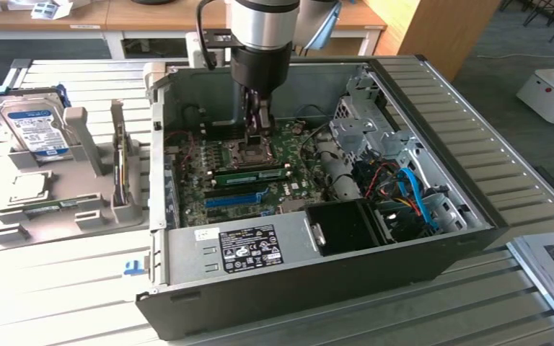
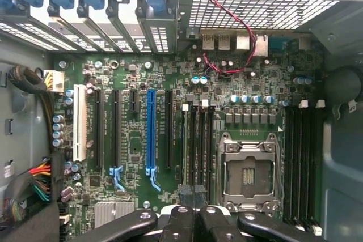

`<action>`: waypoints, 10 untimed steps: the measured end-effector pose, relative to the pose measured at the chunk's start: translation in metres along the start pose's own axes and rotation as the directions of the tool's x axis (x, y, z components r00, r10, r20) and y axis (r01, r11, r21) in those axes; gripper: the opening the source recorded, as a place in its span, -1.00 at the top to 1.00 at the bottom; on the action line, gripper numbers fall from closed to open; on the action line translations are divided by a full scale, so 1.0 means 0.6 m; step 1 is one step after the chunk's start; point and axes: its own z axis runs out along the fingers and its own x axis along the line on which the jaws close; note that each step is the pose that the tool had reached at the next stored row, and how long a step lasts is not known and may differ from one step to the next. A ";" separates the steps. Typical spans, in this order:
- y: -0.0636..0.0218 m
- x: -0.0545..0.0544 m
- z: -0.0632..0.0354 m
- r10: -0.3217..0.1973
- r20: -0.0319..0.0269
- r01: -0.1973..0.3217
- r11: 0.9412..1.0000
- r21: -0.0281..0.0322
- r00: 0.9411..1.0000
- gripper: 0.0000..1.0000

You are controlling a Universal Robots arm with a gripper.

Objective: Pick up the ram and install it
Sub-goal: 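Press down the ram until it locks into place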

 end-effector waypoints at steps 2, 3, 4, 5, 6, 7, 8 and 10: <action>0.000 0.000 -0.002 0.000 0.000 0.000 1.000 0.000 1.000 0.80; 0.000 0.000 -0.003 0.000 0.000 0.000 1.000 0.000 1.000 0.80; 0.000 0.000 -0.004 0.000 0.000 0.000 1.000 0.000 1.000 0.80; 0.000 0.000 -0.006 0.000 0.000 0.000 1.000 0.000 1.000 0.80; 0.000 0.000 -0.007 0.000 0.000 0.000 1.000 0.000 1.000 0.80; 0.000 0.000 -0.008 0.000 0.000 0.000 1.000 0.000 1.000 0.80; 0.000 0.000 -0.009 0.000 0.000 0.000 1.000 0.000 1.000 0.80; -0.001 0.000 -0.012 0.000 0.000 0.000 1.000 0.000 1.000 0.80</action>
